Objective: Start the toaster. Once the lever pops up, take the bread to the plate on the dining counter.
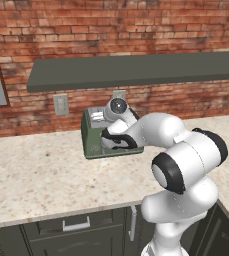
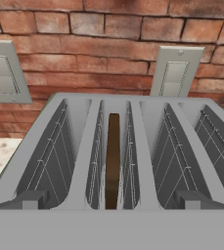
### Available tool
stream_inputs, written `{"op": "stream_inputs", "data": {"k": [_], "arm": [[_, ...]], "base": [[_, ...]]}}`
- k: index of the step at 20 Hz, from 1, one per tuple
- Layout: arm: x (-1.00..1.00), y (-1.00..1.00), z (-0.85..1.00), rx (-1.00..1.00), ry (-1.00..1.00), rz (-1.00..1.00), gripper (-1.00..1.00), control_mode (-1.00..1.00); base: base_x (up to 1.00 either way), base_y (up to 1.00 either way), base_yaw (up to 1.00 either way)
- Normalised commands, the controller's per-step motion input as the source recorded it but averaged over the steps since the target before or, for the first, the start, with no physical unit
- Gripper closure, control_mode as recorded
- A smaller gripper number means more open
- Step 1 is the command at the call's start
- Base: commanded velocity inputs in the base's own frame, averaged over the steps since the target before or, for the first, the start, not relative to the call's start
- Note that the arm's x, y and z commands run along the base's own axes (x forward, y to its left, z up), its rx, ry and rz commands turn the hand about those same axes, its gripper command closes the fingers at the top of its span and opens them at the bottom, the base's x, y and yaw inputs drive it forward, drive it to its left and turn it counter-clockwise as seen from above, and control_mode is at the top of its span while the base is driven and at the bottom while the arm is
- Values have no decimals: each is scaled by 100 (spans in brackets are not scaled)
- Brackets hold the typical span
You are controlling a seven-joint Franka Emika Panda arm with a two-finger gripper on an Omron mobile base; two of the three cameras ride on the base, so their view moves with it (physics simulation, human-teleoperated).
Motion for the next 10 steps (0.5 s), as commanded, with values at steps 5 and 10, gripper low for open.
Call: {"op": "stream_inputs", "data": {"k": [5,10], "arm": [[0,0,0,0,0,0,-100,-100],[0,0,0,0,0,0,-100,-100]], "base": [[0,0,0],[0,0,0]]}}
